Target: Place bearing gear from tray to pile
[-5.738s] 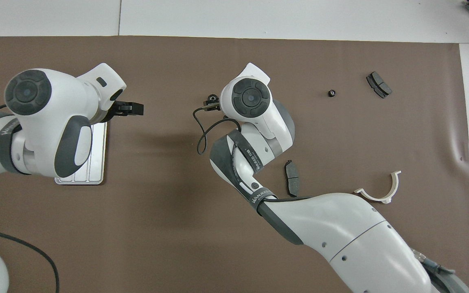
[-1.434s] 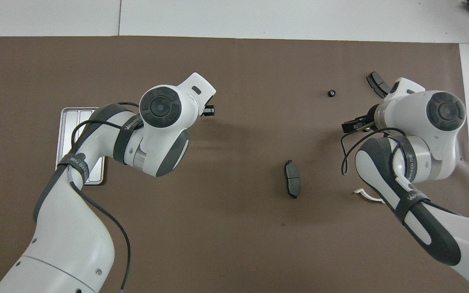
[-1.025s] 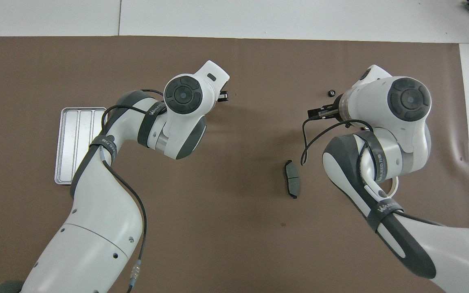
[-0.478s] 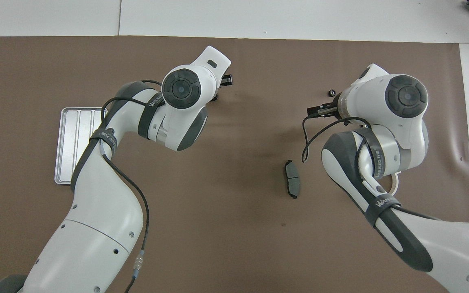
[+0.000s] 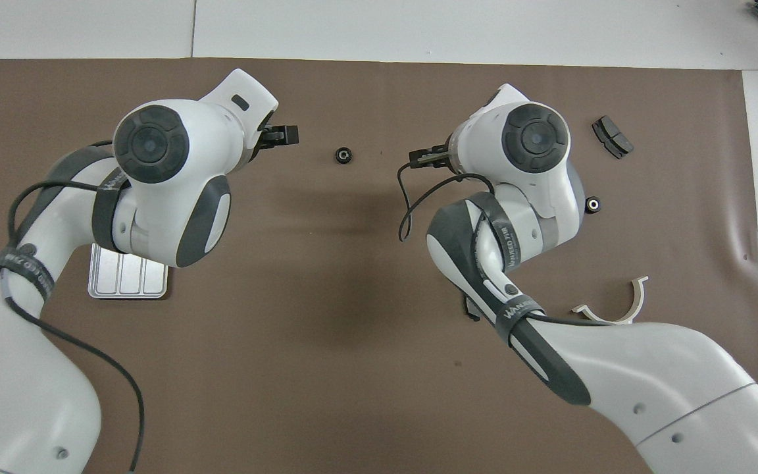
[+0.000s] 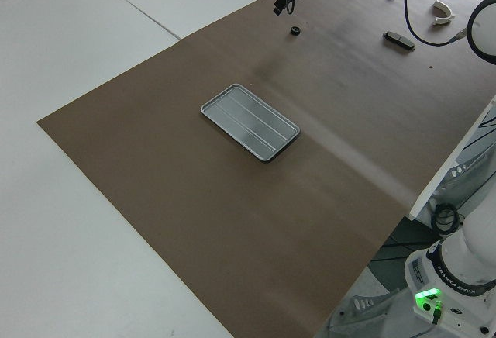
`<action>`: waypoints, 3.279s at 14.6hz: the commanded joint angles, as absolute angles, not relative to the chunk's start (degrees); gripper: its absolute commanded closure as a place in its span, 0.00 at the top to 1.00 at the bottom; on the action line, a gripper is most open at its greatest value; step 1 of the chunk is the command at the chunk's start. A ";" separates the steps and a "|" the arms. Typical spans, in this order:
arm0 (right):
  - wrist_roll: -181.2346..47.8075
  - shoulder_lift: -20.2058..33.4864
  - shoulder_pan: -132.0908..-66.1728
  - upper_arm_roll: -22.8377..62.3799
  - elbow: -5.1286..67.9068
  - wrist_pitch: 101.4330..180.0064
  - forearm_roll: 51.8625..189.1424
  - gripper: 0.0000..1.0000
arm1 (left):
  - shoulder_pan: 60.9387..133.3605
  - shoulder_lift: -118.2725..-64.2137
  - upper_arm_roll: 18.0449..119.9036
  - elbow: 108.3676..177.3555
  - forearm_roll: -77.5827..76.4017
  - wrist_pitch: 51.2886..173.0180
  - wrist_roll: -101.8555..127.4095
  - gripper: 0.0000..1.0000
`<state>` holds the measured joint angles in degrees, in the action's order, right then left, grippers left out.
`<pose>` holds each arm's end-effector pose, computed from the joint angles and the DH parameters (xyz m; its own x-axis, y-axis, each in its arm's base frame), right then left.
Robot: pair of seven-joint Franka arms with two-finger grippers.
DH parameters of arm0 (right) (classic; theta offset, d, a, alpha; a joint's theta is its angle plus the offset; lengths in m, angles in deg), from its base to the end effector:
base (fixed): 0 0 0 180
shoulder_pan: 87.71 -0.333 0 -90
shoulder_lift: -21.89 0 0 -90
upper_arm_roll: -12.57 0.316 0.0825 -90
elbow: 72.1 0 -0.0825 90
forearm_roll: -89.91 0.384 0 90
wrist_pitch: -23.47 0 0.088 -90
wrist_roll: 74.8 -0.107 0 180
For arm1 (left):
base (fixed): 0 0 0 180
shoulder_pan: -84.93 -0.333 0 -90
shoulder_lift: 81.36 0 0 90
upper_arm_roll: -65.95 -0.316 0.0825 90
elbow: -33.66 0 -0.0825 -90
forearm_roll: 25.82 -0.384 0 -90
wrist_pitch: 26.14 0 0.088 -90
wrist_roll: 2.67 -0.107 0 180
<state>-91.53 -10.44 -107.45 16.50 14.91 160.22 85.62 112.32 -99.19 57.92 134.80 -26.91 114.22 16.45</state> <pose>0.6722 0.2842 0.3646 0.9456 0.1354 0.2958 0.1595 -0.9854 -0.0590 0.6310 -0.2308 0.4290 0.9306 -0.0171 0.3655 -0.0433 -0.9970 0.0638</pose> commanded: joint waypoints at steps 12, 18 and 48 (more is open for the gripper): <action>-95.81 -35.50 -118.47 13.28 -13.30 166.91 79.45 1.00 | 94.70 -78.45 58.21 135.73 -26.61 78.83 -7.94 1.00; -97.91 -35.85 -120.05 13.27 -13.12 166.91 76.38 0.85 | 90.04 -85.56 58.21 118.50 -24.42 63.79 -11.63 1.00; -77.10 3.59 -100.02 14.15 36.41 166.29 78.66 0.00 | 86.52 -79.60 65.15 122.61 -23.35 61.40 -11.63 1.00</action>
<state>-80.56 -6.18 -102.63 13.06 20.27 161.68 77.62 88.20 -80.10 63.68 122.73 -23.58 62.96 -11.23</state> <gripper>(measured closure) 0.652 0.000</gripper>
